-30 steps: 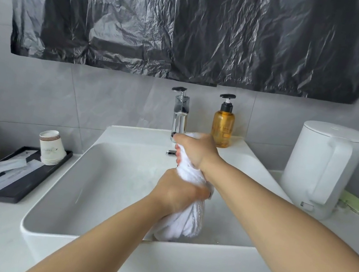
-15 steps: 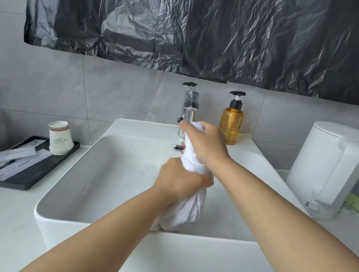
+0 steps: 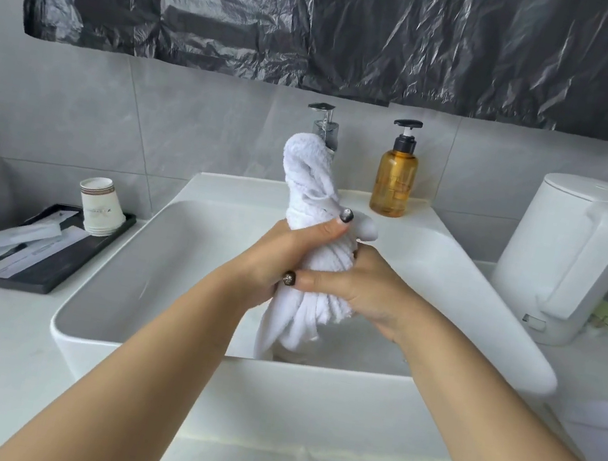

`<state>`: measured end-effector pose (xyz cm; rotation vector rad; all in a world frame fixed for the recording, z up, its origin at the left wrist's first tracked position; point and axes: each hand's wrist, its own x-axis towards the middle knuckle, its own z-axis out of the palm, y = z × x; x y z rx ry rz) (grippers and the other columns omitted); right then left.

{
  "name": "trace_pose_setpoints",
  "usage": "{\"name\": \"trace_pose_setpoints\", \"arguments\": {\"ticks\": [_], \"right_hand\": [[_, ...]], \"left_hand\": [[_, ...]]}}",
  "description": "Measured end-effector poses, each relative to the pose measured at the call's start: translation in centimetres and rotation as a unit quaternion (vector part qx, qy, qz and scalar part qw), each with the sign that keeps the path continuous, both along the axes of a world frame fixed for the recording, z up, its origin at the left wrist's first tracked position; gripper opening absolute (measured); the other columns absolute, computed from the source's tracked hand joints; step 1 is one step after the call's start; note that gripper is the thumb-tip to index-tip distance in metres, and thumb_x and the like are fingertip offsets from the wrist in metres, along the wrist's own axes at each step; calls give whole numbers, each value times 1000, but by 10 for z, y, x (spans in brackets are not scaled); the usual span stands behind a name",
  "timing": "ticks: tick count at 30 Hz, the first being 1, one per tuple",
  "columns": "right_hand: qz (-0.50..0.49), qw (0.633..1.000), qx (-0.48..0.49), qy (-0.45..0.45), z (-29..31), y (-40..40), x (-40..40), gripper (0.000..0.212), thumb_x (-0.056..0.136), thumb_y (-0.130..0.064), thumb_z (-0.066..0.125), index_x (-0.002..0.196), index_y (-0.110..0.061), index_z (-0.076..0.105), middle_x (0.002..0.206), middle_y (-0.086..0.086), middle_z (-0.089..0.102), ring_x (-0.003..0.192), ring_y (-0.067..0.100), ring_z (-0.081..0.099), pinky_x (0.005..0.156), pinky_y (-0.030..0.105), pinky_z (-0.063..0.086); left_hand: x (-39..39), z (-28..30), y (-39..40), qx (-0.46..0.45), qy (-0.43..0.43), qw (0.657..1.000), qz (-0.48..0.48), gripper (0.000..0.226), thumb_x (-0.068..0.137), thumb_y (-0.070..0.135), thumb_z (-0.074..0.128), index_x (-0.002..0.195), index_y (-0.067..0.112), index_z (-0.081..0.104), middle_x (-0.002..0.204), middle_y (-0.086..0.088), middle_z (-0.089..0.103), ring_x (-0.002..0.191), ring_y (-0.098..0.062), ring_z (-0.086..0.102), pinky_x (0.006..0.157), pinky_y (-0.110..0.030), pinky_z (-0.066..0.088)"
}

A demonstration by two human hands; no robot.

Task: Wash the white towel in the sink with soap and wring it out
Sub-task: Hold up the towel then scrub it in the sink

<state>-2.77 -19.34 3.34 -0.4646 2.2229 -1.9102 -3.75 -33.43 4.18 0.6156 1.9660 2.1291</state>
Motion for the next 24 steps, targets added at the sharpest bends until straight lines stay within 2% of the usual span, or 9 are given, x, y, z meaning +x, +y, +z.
{"name": "trace_pose_setpoints", "arguments": {"ticks": [2, 5, 9, 12, 14, 16, 20, 22, 24], "right_hand": [[-26, 998, -57, 4, 1, 4, 4, 37, 71, -6, 82, 105, -6, 70, 97, 8, 76, 93, 19, 73, 81, 32, 56], [-46, 986, -160, 24, 2, 6, 6, 41, 61, -10, 75, 100, -1, 71, 94, 15, 74, 92, 26, 72, 79, 35, 57], [-71, 960, -270, 32, 1, 4, 11, 34, 65, -13, 72, 98, -6, 70, 88, 14, 70, 88, 26, 70, 74, 36, 57], [-101, 946, -306, 32, -1, 0, 9, 50, 58, -12, 78, 106, -3, 68, 102, 25, 70, 94, 31, 70, 82, 44, 58], [-101, 950, -294, 34, -2, -5, 9, 55, 56, -15, 79, 109, -3, 67, 110, 26, 69, 102, 32, 69, 87, 48, 56], [-76, 959, -269, 40, -3, -7, 8, 47, 65, -8, 72, 111, -2, 67, 111, 20, 71, 103, 31, 70, 88, 46, 56], [-39, 977, -210, 19, 0, -10, 6, 42, 69, 4, 66, 111, 1, 66, 108, 16, 73, 95, 30, 72, 79, 39, 60], [-52, 985, -165, 15, 0, -11, 3, 42, 69, 2, 73, 111, 0, 66, 104, 15, 74, 94, 26, 72, 79, 37, 59], [-80, 990, -114, 24, 0, -12, 0, 49, 63, -9, 82, 110, -7, 67, 102, 7, 75, 97, 20, 72, 86, 38, 58]], "left_hand": [[6, 2, 0, 28, -41, 997, -62, 43, 91, 42, 65, 119, 9, 66, 114, -16, 70, 110, -30, 67, 93, -38, 55], [14, -4, -1, -1, -25, 995, -99, 64, 75, 46, 78, 123, 7, 62, 114, -12, 72, 111, -26, 67, 92, -34, 52], [30, -9, 3, -86, 0, 993, -84, 52, 73, 31, 76, 121, 17, 63, 112, -3, 74, 112, -19, 68, 95, -31, 52], [33, -11, 7, -101, -24, 992, -65, 45, 72, 19, 74, 116, 19, 66, 110, -4, 75, 109, -19, 69, 97, -31, 53], [33, -13, 8, -93, -52, 992, -67, 39, 71, 10, 71, 109, 13, 68, 104, -9, 75, 104, -23, 71, 93, -32, 54], [33, -14, 8, -90, -68, 991, -75, 31, 70, 1, 67, 100, 7, 69, 95, -11, 74, 96, -22, 72, 87, -33, 56], [35, -17, 12, -139, -83, 986, -32, 21, 79, -12, 62, 89, 6, 65, 73, -2, 72, 71, -12, 70, 65, -22, 54], [34, -20, 14, -168, -92, 982, 5, 19, 80, -7, 66, 88, 10, 66, 72, 0, 71, 70, -13, 69, 67, -24, 51], [32, -24, 18, -185, -97, 977, 29, 16, 78, 0, 69, 87, 13, 69, 76, -2, 72, 78, -17, 69, 71, -28, 50]]}}
